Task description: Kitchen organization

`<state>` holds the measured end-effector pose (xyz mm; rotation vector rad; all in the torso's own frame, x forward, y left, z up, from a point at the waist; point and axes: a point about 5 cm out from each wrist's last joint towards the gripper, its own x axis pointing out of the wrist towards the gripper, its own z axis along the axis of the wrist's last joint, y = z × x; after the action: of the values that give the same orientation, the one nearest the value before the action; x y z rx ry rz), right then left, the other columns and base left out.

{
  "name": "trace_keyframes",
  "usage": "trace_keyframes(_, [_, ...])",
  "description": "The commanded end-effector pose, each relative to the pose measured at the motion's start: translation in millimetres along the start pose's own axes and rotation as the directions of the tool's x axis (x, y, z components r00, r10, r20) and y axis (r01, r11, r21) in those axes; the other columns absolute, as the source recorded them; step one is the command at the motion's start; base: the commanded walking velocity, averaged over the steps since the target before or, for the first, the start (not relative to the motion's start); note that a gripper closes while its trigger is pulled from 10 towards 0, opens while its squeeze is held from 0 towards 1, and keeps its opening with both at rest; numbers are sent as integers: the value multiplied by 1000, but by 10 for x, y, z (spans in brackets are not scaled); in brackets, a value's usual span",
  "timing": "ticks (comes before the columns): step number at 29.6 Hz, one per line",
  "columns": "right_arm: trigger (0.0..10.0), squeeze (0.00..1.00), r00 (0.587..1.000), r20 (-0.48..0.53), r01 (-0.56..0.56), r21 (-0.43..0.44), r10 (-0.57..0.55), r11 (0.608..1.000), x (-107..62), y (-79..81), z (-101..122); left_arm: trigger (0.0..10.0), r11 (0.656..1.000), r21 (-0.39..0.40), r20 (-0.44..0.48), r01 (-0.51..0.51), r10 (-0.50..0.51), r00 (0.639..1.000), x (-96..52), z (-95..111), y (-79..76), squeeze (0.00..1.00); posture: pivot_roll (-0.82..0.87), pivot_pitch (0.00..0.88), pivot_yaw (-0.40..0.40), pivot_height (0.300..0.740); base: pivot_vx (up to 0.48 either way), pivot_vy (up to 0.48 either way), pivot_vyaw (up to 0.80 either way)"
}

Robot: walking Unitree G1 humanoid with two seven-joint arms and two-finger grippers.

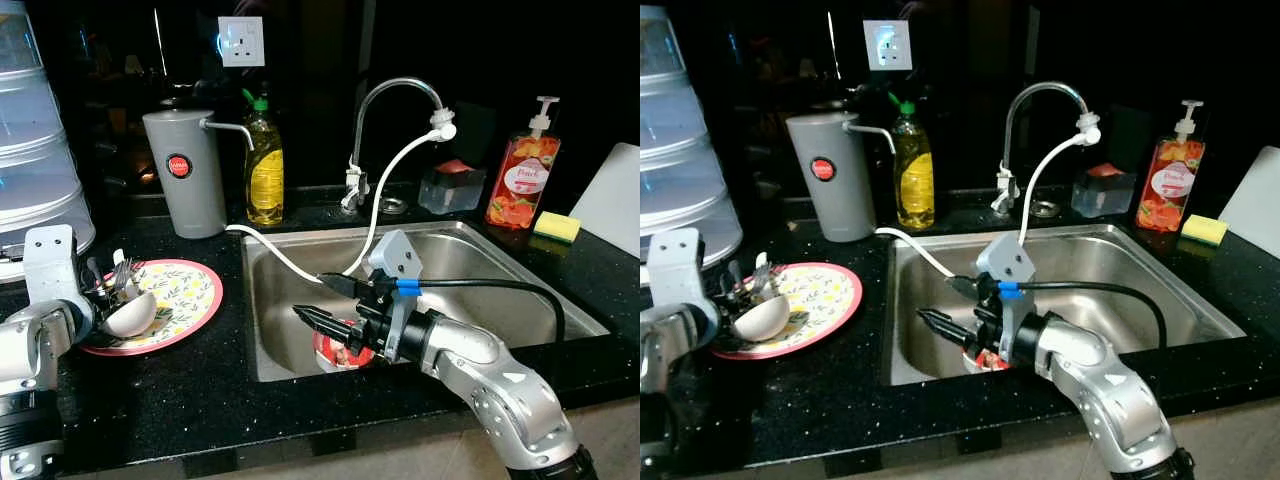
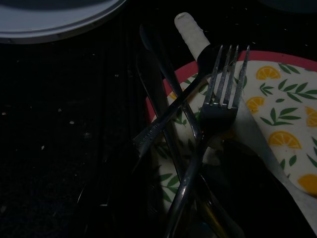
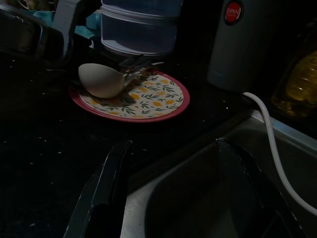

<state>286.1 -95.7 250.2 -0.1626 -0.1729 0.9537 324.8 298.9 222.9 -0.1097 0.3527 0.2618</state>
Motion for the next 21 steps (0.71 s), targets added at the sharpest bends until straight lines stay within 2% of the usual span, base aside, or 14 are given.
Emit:
trace_keyframes(1, [10000, 0, 1000, 6, -15, 21, 15, 1000, -7, 13, 5, 7882, 1000, -8, -37, -17, 16, 999, 14, -96, 43, 0, -22, 5, -17, 740, 0, 0, 0])
trace_keyframes(5, [10000, 0, 999, 38, -35, 45, 34, 998, -12, 37, 46, 7686, 1000, -7, -38, -18, 18, 999, 18, -98, 46, 0, -25, 3, -16, 740, 0, 0, 0])
trace_keyframes(7, [10000, 0, 998, 50, -39, 46, 36, 998, -18, 40, 65, 6980, 1000, 2, -34, -17, 17, 999, 24, -95, 38, 0, -26, 1, -15, 740, 0, 0, 0])
trace_keyframes(9, [10000, 0, 998, 50, -35, 45, 33, 998, -20, 37, 66, 6980, 1000, 14, -28, -19, 19, 999, 25, -88, 36, 0, -26, 1, -15, 740, 0, 0, 0])
trace_keyframes(11, [10000, 0, 998, 50, -29, 42, 27, 999, -22, 33, 68, 7098, 995, 84, 17, -46, 45, 999, 20, -37, 33, 0, -26, 1, -15, 740, 0, 0, 0])
trace_keyframes(12, [10000, 0, 998, 50, -26, 42, 24, 999, -22, 31, 66, 7686, 994, 98, 31, -44, 41, 999, 17, -13, 12, 0, -26, 0, -16, 740, 0, 0, 0])
trace_keyframes(13, [10000, 0, 998, 51, -24, 42, 22, 999, -22, 30, 65, 5686, 993, 112, 40, -41, 36, 999, 16, 4, -7, 0, -26, 0, -15, 740, 0, 0, 0])
trace_keyframes(15, [10000, 0, 998, 51, -23, 41, 21, 999, -21, 30, 63, 5686, 992, 117, 41, -36, 32, 999, 16, 12, -20, 0, -26, 0, -15, 740, 0, 0, 0])
trace_keyframes(16, [10000, 0, 999, 52, -18, 42, 16, 999, -20, 26, 64, 1020, 993, 118, 36, -30, 26, 999, 18, 7, -31, 0, -27, 0, -14, 740, 0, 0, 0])
trace_keyframes(17, [10000, 0, 998, 55, -15, 41, 13, 999, -20, 24, 66, 0, 993, 119, 27, -27, 24, 999, 21, -11, -35, 0, -27, 0, -14, 740, 0, 0, 0])
trace_keyframes(21, [10000, 0, 998, 60, -10, 43, 8, 999, -22, 18, 75, 0, 993, 119, 6, -15, 14, 1000, 24, -56, -49, 0, -27, 0, -11, 740, 0, 0, 0])
